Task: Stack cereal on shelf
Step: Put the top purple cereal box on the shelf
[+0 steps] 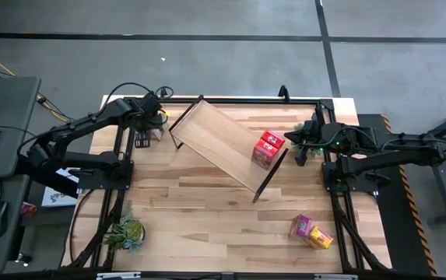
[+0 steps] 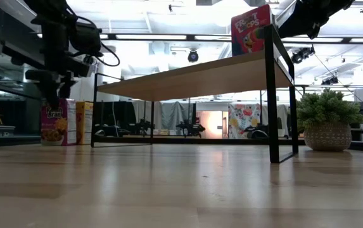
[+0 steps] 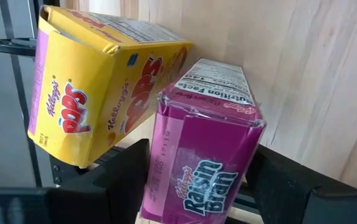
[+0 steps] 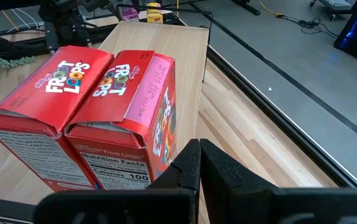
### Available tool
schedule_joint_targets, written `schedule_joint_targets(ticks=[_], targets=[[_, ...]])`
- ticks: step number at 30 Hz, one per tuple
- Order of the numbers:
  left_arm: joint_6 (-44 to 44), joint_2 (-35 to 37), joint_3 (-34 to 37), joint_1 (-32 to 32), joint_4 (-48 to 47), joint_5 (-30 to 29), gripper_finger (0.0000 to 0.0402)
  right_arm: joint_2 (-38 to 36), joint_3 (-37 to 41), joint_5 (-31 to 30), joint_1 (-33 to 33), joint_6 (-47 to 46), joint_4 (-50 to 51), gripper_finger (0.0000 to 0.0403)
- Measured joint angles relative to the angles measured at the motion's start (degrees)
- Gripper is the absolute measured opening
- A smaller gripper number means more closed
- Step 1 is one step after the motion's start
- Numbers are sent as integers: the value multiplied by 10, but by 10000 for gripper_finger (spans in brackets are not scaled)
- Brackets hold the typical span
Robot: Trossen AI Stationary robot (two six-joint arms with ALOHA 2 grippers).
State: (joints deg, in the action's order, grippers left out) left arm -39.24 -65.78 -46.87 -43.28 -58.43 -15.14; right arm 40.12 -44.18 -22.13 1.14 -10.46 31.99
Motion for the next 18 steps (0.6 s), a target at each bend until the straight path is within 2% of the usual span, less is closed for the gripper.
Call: schedule_joint_targets(ticks=[13,18], targets=[[13,0,-3,1,-7,-22,158,0,0,0,0,0,-1,0],[49,0,-51,8,-71,-16,139,0,0,0,0,0,-1,0]])
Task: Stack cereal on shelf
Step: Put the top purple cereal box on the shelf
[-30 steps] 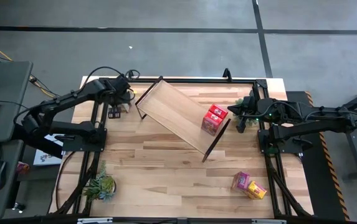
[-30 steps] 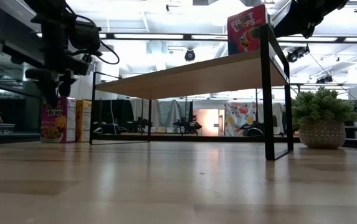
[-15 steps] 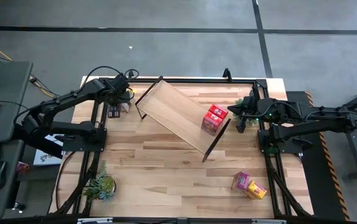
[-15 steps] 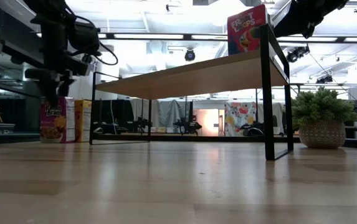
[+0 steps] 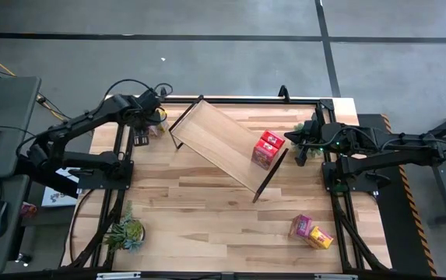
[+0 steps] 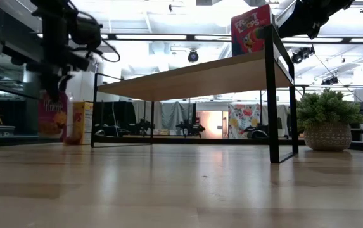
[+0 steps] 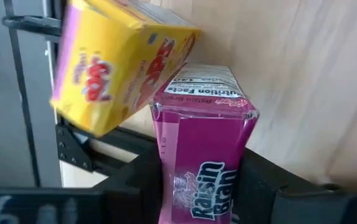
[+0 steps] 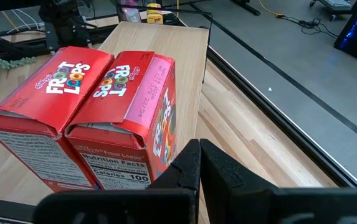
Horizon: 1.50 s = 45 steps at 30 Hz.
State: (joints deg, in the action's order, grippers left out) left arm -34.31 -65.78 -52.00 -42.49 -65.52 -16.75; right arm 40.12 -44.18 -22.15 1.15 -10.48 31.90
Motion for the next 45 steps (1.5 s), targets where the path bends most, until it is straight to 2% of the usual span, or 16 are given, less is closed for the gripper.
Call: schedule_joint_targets(ticks=[12,15,19,24,29,34,40,45], targets=[[182,0,-247,84,-244,15,131,0,0,0,0,0,-22,0],[225,0,-312,115,-242,19,131,0,0,0,0,0,-31,0],[255,-9,-401,158,-230,55,131,0,0,0,0,0,-34,0],[282,-58,-472,229,-167,55,131,0,0,0,0,0,-34,0],[257,-164,-520,297,-151,56,131,0,0,0,0,1,-34,0],[171,-299,-603,339,-146,57,131,0,0,0,0,3,-34,0],[86,-423,-726,356,-134,76,131,0,0,11,0,2,-33,0],[46,-474,-773,356,-117,77,131,0,0,12,0,4,-29,0]])
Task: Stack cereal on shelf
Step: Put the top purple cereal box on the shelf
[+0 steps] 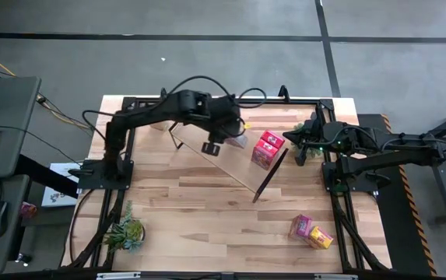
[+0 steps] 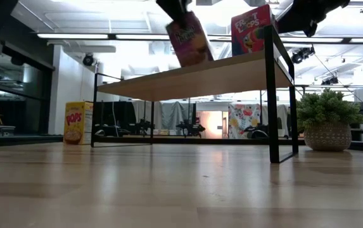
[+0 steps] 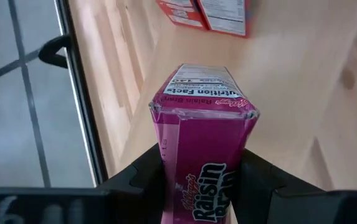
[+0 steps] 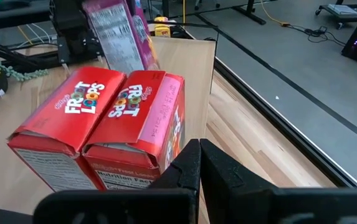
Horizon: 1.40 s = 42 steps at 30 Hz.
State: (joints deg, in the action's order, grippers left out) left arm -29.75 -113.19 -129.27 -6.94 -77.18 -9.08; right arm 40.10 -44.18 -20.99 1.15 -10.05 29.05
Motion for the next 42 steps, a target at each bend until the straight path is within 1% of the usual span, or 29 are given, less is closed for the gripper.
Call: schedule_joint_targets(ticks=[3,9,19,32,39,42], targets=[[-19,-18,-3,0,13,0,131,0,0,0,0,0,5,0],[-43,-32,-4,0,47,-5,131,0,0,1,0,0,16,0],[-59,-33,-4,0,60,-7,133,0,0,1,0,0,18,0],[-57,-33,-4,0,77,-7,207,0,0,2,0,0,18,0],[-79,-33,-4,0,91,-7,214,0,0,1,0,-1,17,0],[-86,-32,-4,0,98,-20,214,0,0,2,0,-1,17,0]])
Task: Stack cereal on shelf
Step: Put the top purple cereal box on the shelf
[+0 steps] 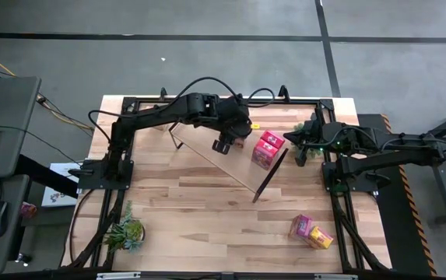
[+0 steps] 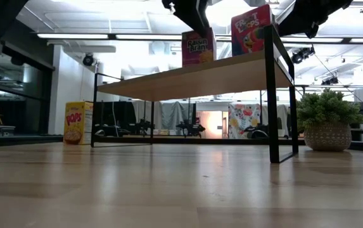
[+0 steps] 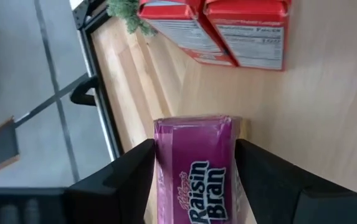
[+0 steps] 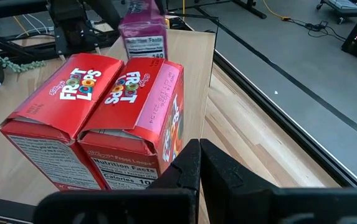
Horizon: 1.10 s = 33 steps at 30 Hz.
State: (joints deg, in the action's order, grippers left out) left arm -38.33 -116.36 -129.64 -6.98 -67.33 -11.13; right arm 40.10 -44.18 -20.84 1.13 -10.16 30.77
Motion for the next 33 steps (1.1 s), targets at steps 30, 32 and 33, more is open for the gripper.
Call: schedule_joint_targets(ticks=[30,32,33], targets=[[260,238,208,-57,58,-12,121,0,0,0,0,-1,0,0],[276,288,328,-55,157,-11,77,0,0,0,0,0,0,0],[285,314,392,-52,215,-14,53,0,0,0,0,1,0,0]])
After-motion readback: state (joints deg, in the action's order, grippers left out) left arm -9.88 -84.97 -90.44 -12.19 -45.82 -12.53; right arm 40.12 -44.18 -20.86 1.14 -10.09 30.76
